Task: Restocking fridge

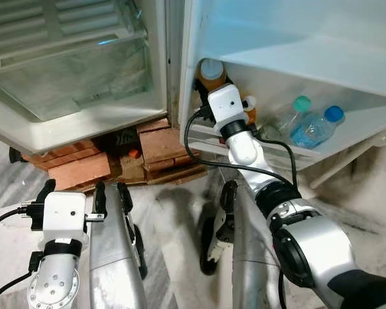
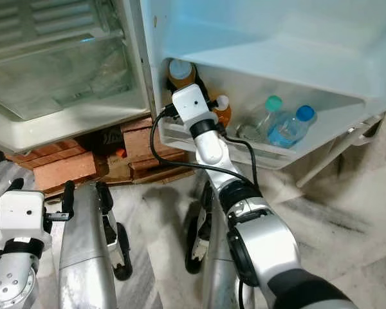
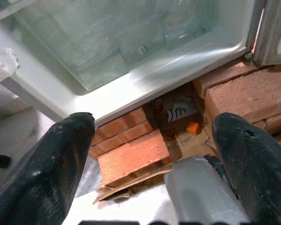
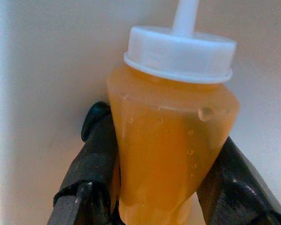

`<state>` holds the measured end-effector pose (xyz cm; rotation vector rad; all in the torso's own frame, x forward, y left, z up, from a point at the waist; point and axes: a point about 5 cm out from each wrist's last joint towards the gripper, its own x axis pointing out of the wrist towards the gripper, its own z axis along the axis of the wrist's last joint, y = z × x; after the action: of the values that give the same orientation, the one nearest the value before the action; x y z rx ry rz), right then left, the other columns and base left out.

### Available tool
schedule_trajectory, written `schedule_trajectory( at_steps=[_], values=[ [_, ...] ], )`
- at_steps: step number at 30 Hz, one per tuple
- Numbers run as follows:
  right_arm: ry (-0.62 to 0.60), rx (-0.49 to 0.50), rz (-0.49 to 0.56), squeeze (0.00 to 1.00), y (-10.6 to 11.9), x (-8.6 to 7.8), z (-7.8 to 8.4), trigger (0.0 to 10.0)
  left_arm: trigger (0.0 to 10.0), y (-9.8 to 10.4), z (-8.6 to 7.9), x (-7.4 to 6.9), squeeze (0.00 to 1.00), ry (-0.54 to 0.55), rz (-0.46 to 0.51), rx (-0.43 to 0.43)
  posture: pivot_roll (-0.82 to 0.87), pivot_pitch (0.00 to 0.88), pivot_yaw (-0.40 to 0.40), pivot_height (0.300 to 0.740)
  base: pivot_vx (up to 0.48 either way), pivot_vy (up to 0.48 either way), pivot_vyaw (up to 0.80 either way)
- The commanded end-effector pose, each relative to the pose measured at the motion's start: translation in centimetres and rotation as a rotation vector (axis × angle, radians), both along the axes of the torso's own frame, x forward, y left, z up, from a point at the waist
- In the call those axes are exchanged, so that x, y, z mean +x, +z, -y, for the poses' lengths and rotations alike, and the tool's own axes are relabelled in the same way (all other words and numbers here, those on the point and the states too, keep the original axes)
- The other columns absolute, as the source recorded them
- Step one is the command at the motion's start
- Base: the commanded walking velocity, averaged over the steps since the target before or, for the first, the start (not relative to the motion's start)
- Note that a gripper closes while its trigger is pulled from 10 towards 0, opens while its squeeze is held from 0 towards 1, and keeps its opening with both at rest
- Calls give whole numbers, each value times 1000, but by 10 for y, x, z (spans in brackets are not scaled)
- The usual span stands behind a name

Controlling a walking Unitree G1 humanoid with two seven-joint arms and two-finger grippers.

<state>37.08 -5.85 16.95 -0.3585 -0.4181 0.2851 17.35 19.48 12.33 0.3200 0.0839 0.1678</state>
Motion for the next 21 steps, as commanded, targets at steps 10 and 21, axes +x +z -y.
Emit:
schedule_trajectory(
  at_steps=[10, 21],
  values=[
    [-36, -21, -104, 0, -24, -5, -9, 10000, 10000, 12, 1, -30, 0, -1, -44, 28, 360, 509, -76, 500, 0, 0, 0],
    [-188, 125, -381, 0, -54, 1, 28, 10000, 10000, 15, 3, -28, 0, -11, -61, 25, 356, 512, -73, 500, 0, 0, 0]
  ],
)
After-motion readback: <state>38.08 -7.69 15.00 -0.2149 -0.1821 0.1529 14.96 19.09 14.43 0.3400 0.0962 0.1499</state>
